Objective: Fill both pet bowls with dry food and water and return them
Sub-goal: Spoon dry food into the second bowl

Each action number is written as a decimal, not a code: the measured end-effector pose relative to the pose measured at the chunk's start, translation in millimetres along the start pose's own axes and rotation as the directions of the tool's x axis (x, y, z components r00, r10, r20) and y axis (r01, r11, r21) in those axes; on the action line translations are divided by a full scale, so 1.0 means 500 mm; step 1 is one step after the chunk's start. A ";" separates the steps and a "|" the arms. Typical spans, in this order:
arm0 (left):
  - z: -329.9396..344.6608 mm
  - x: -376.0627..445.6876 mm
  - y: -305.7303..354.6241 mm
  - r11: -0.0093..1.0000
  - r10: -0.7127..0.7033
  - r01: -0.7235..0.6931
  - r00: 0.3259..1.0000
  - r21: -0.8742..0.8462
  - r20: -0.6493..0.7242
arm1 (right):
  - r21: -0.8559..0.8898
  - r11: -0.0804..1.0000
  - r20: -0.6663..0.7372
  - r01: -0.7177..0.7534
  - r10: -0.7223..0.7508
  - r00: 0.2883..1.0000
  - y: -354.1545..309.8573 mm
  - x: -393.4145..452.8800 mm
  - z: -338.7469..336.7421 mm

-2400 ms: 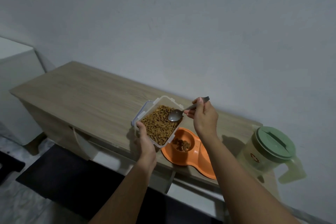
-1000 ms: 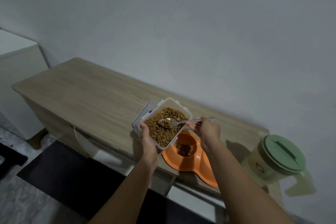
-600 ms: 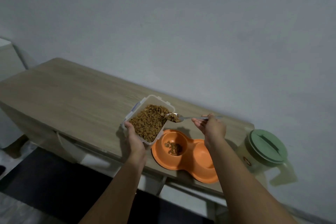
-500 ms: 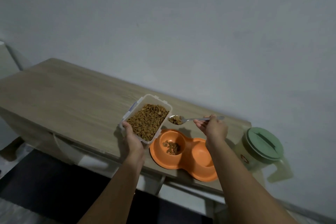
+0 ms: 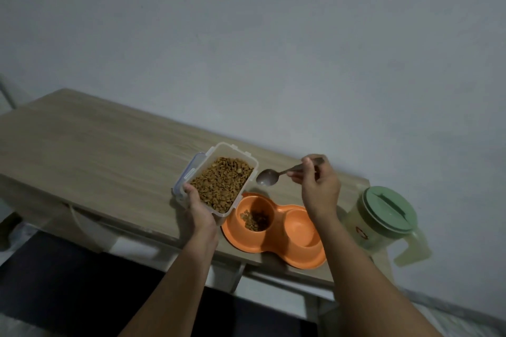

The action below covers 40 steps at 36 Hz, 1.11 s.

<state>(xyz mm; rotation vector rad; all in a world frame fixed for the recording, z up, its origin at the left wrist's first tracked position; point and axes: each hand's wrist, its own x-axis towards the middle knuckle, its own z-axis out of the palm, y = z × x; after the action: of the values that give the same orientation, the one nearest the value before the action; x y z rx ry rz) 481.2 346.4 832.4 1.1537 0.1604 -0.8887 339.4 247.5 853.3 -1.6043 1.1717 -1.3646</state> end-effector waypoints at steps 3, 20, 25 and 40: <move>-0.003 -0.002 0.002 1.000 0.004 -0.004 1.000 0.005 0.004 | 0.176 0.984 -0.073 -0.040 0.053 0.996 -0.028 0.010 0.008; -0.004 -0.051 0.021 0.998 0.025 -0.031 0.993 0.050 0.112 | 0.264 0.920 0.177 -0.290 0.250 0.952 -0.011 -0.014 0.098; -0.011 -0.049 0.021 0.998 0.032 -0.040 0.988 0.057 0.148 | 0.297 0.867 0.232 -0.400 0.340 0.911 -0.014 -0.017 0.098; -0.018 -0.043 0.011 0.987 0.056 -0.075 0.989 0.140 0.135 | 0.323 0.712 0.202 -0.624 0.593 0.780 -0.011 -0.018 0.093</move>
<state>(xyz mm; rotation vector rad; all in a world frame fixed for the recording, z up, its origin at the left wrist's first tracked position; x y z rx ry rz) 473.5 365.8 843.9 1.2243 -0.0497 -0.9259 385.7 256.2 846.6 -0.8649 1.1609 -0.9827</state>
